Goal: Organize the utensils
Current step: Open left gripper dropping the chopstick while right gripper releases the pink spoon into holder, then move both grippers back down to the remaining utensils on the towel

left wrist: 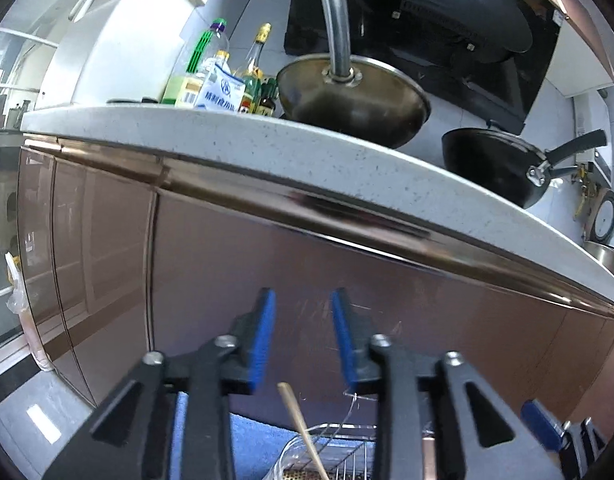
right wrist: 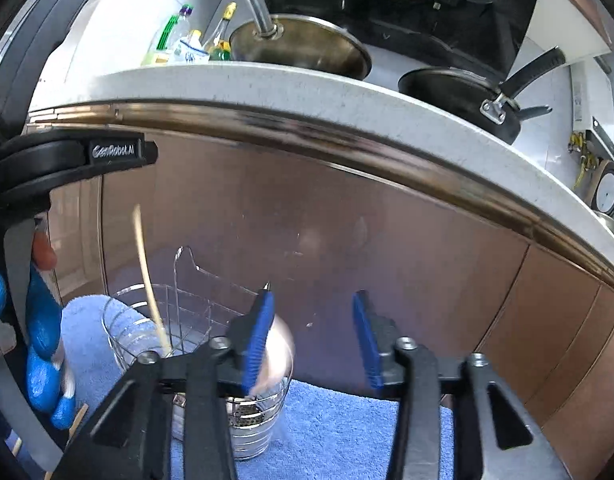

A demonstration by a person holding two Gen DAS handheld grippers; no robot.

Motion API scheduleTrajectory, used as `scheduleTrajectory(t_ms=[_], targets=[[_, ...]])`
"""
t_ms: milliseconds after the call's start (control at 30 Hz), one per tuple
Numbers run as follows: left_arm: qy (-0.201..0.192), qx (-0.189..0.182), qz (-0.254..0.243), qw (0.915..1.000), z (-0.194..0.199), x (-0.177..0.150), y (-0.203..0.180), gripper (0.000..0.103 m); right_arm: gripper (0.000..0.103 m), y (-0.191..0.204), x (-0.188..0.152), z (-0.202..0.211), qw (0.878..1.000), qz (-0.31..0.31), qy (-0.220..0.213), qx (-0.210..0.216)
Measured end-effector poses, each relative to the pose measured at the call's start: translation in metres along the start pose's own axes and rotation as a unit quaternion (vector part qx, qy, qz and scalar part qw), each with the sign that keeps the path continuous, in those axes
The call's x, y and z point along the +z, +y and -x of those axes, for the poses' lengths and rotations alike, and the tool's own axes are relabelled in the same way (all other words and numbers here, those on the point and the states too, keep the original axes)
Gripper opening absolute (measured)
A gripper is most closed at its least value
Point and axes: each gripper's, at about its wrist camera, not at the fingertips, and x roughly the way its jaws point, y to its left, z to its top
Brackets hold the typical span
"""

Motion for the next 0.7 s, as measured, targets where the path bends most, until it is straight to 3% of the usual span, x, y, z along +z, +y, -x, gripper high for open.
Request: scheduleTrajectory(t_ms=[100,300,500,700], targets=[[0.002,-0.01,-0.014,0.9998,0.018,0.005,0.0,0.038,0.054,-0.002,0.004,0.012,1.0,-0.004,-0.006,0.001],[0.004,-0.009,-0.048,0.9988,0.069,0.022,0.007,0.038,0.054,-0.02,0.008,0.045,1.0,-0.03,-0.003,0.001],[0.035,-0.007,-0.069,0.997,0.12,0.034,0.021,0.038,0.054,-0.044,0.009,0.094,0.998,-0.064,0.005,0.02],[0.091,0.006,-0.075,0.993,0.173,0.031,0.05,0.038,0.054,-0.059,0.007,0.146,0.995,-0.08,0.013,0.055]])
